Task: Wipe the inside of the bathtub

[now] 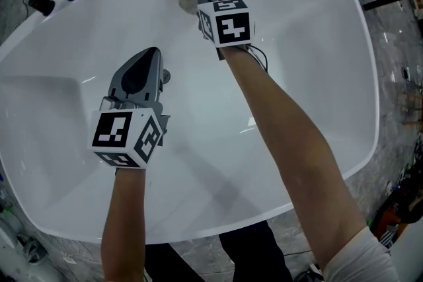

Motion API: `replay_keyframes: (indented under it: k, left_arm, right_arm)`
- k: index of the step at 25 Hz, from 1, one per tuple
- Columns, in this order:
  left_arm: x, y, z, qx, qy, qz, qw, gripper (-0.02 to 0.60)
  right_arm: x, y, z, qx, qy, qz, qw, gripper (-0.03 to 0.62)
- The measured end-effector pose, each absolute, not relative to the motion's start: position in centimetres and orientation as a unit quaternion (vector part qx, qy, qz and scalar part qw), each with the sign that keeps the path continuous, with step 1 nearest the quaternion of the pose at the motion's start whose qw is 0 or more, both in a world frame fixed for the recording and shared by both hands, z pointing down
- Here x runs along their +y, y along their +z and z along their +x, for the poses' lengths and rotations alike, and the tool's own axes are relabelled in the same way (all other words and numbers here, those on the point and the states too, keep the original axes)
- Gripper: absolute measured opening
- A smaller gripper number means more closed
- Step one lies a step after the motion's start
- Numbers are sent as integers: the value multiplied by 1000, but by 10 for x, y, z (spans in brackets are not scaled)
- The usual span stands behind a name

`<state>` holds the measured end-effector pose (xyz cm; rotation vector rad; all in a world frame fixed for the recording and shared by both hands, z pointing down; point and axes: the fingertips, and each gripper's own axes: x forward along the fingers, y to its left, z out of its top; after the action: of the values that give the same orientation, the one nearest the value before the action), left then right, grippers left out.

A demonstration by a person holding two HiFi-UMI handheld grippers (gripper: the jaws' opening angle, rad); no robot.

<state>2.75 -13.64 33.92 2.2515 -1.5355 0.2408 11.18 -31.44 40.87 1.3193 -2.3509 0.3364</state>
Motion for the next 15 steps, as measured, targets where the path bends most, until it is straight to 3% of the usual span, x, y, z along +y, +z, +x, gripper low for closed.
replay_keyframes:
  k: [15]
  left_arm:
    - [-168,354,153,-512,99,831,192,11]
  right_arm:
    - [-344,416,251,-829,121,504,208,98]
